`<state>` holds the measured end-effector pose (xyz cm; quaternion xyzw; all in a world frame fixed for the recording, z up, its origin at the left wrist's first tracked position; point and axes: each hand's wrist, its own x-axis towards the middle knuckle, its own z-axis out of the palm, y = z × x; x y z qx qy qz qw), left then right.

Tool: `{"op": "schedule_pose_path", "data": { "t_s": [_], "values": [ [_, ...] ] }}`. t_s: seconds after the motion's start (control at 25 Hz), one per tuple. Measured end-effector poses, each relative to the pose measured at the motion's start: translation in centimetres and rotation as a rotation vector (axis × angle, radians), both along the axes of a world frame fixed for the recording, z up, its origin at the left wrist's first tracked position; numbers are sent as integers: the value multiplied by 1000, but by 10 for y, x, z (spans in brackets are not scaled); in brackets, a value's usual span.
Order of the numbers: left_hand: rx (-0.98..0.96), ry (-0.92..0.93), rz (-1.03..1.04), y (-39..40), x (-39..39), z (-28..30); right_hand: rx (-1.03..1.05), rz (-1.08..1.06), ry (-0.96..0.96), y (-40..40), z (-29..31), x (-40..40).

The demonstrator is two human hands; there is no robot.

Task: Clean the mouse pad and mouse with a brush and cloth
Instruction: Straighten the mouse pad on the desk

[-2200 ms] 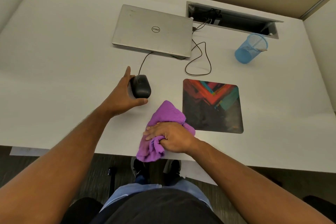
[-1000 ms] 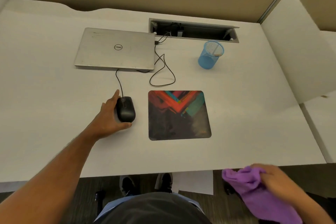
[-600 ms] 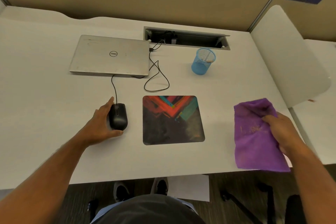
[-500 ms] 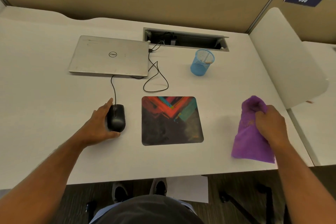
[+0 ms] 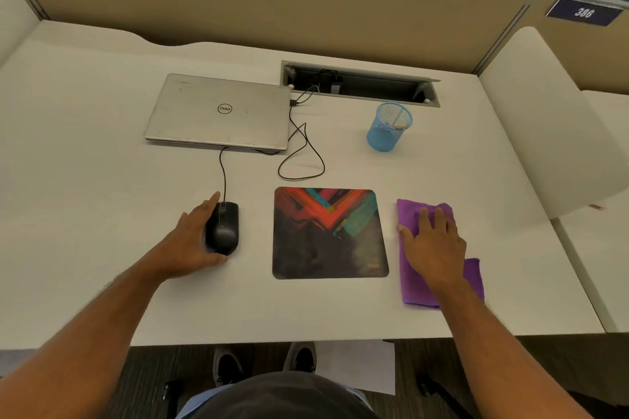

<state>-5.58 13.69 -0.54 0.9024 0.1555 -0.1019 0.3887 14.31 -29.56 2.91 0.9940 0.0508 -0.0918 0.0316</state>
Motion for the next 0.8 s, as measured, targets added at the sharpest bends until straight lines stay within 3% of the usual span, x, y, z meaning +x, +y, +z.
{"op": "schedule_pose_path", "data": {
  "t_s": [0.16,0.4,0.56,0.64,0.8],
  "values": [
    [-1,5,-25,2,1,-1,-25,25,84,-14,-29,-12],
    [68,17,-106,-1,1,1,-14,26,102,-14,-27,-7],
    [191,-114,-33,-21,22,11,28,31,-73,9,-8,0],
    [253,-183,42,-36,43,19,110,101,-134,27,0,11],
    [254,-225,115,-67,88,25,296,248,-12,64,1,37]
  ]
}}
